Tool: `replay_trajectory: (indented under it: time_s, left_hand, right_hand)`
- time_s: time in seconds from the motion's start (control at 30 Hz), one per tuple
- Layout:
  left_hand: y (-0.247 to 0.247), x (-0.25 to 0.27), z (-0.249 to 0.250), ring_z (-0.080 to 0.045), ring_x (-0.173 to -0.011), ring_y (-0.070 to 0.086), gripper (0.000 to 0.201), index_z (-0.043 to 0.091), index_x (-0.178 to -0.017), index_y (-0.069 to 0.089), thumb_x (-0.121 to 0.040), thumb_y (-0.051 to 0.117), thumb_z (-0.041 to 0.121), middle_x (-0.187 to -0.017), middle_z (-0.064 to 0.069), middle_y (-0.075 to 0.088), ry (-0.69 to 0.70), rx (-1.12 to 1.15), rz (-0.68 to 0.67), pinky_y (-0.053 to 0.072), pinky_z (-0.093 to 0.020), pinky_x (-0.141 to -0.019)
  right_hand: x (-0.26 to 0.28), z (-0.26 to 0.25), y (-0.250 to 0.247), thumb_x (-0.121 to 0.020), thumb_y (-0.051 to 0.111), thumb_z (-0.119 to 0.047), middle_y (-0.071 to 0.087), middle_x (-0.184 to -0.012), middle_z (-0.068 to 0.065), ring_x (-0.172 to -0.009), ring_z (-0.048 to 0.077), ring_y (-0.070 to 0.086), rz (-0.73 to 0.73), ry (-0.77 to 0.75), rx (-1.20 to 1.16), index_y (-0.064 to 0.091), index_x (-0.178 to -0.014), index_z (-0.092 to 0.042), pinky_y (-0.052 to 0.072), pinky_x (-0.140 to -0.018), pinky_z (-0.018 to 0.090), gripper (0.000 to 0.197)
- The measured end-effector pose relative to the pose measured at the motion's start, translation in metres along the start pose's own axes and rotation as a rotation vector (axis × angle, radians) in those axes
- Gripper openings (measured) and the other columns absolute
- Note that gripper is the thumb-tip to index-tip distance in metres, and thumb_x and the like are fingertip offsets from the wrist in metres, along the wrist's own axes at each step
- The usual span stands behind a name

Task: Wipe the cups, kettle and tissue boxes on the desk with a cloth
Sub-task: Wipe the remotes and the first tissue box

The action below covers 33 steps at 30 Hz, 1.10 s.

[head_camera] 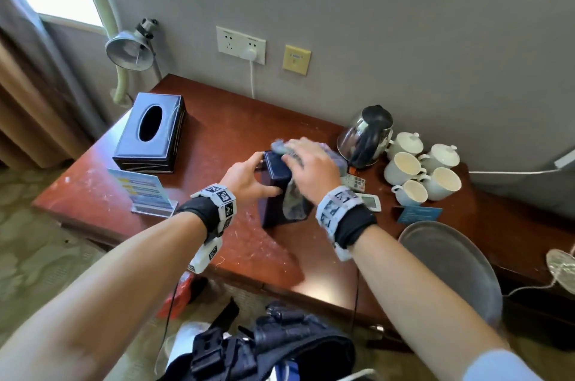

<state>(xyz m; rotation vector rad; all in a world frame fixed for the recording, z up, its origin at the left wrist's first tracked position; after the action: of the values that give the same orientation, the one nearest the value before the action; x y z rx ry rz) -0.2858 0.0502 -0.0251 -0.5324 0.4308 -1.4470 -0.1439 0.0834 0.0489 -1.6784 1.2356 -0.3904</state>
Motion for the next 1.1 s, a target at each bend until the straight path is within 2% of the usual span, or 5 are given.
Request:
replay_trajectory:
  time_s: [0.17,0.4,0.6,0.83,1.1]
  left_hand:
    - [0.0,0.003,0.001,-0.015,-0.118,0.06,0.078,0.025,-0.138,0.049,-0.07,0.087,0.033,-0.128,0.001,0.066,-0.005,0.016,0.016,0.045,-0.032,-0.105]
    - [0.001,0.002,-0.002,-0.018,-0.121,0.06,0.085,0.016,-0.141,0.048,-0.067,0.089,0.024,-0.129,-0.004,0.065,-0.013,0.028,0.03,0.046,-0.037,-0.107]
    - [0.002,0.004,-0.004,-0.01,-0.119,0.061,0.083,0.029,-0.141,0.05,-0.068,0.089,0.029,-0.125,0.005,0.068,-0.001,0.086,0.052,0.045,-0.035,-0.107]
    - [0.002,0.006,-0.006,-0.015,-0.12,0.061,0.077,0.016,-0.139,0.054,-0.071,0.088,0.026,-0.128,-0.002,0.067,0.011,0.056,0.059,0.047,-0.036,-0.106]
    - [0.003,0.009,-0.003,-0.007,-0.119,0.059,0.083,0.03,-0.144,0.048,-0.071,0.088,0.024,-0.125,0.009,0.066,0.0,0.142,0.034,0.042,-0.028,-0.108]
  right_hand:
    - [-0.008,0.038,-0.022,-0.099,0.049,-0.036,0.064,-0.116,0.0,-0.116,0.03,0.056,-0.006,0.209,0.011,0.065,-0.117,-0.026,0.042,-0.09,0.036,0.026]
    - [0.003,-0.033,0.023,-0.101,0.051,-0.032,0.056,-0.142,0.002,-0.14,0.022,0.04,-0.081,-0.009,0.014,0.06,-0.134,-0.016,0.021,-0.115,0.034,0.038]
    - [-0.016,0.026,-0.012,-0.099,0.048,-0.037,0.059,-0.129,0.004,-0.121,0.028,0.051,-0.052,0.274,0.009,0.062,-0.126,-0.027,0.038,-0.097,0.035,0.032]
    - [-0.004,-0.052,0.021,-0.101,0.05,-0.029,0.059,-0.135,0.003,-0.131,0.023,0.044,-0.099,-0.023,0.001,0.063,-0.127,-0.016,0.019,-0.114,0.034,0.032]
    - [-0.005,0.048,-0.016,-0.102,0.048,-0.029,0.062,-0.133,0.0,-0.136,0.029,0.043,0.11,0.222,-0.059,0.066,-0.124,-0.018,0.033,-0.111,0.035,0.03]
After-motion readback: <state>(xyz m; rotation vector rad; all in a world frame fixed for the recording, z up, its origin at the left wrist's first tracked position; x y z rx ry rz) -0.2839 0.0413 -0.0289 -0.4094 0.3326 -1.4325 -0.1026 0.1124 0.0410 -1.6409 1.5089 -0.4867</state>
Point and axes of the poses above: each hand's wrist, its own x-axis away from the middle knuckle, its own y-axis out of the palm, z = x × y, the point moved 9 cm from there along -x, towards the middle knuckle
